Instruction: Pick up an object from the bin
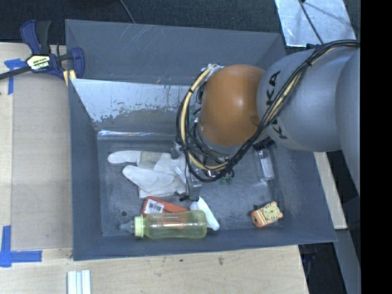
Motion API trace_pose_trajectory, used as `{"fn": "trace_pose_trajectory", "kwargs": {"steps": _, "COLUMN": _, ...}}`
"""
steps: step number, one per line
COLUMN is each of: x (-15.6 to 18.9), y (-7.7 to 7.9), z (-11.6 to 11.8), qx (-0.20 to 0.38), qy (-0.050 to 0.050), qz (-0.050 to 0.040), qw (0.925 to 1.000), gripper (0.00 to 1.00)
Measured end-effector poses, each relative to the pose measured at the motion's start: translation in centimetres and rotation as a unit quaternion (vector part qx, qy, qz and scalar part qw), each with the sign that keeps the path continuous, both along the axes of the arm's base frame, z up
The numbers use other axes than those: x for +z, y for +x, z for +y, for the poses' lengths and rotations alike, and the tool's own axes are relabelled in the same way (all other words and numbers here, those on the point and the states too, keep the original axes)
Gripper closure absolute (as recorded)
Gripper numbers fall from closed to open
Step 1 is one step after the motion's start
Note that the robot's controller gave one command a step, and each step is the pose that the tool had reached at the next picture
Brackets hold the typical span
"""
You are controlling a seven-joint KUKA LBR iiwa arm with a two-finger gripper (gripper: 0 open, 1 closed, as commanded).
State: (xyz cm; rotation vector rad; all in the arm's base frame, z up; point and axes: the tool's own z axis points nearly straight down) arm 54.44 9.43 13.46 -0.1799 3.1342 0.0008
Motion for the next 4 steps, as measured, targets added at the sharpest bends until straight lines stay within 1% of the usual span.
{"fn": "trace_pose_trajectory", "kwargs": {"steps": 1, "x": -3.7, "y": -0.6, "z": 0.9, "qx": 0.034, "qy": 0.000, "qz": -0.0011, "qw": 0.9994, "gripper": 0.00}}
{"fn": "trace_pose_trajectory", "kwargs": {"steps": 2, "x": -5.9, "y": 0.3, "z": 1.3, "qx": -0.036, "qy": 0.002, "qz": -0.0071, "qw": 0.9993, "gripper": 1.00}}
{"fn": "trace_pose_trajectory", "kwargs": {"steps": 4, "x": -5.6, "y": 0.2, "z": 1.4, "qx": -0.036, "qy": 0.002, "qz": -0.0066, "qw": 0.9993, "gripper": 1.00}}
